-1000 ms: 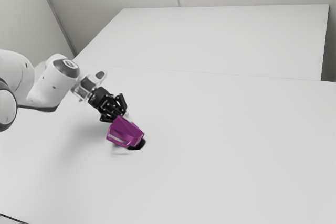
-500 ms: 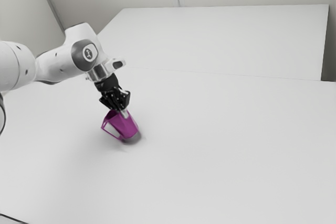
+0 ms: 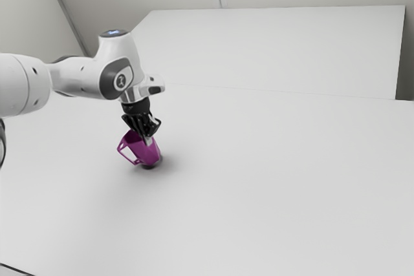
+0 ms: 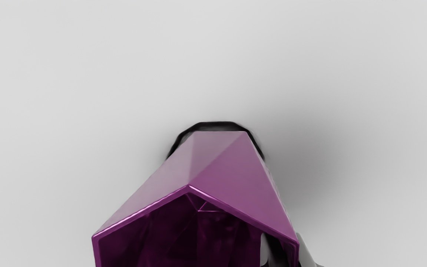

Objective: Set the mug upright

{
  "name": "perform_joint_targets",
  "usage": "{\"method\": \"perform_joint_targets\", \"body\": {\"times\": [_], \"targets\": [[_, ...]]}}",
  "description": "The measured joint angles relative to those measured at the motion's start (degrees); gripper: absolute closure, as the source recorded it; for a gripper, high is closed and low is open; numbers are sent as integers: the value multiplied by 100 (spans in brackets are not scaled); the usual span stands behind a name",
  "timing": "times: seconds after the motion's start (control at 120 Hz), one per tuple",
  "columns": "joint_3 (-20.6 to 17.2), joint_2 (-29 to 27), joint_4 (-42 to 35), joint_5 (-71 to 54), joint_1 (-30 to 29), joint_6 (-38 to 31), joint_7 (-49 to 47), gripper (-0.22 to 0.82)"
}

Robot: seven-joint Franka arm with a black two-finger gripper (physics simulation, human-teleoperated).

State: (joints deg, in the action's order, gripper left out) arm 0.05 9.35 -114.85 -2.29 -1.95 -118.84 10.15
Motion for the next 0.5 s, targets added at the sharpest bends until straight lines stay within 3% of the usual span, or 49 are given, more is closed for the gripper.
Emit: {"method": "perform_joint_targets", "body": {"times": [0.033,0.183,0.275,0.5], "targets": [[-2,8,-17,-16,2,-32,-13,77],[-86,-58,-25,-41,59,-93,-33,44],[-91,-188,-24,-47,57,-94,-41,28],[6,-485,43,-4,280,-38,-49,10]]}}
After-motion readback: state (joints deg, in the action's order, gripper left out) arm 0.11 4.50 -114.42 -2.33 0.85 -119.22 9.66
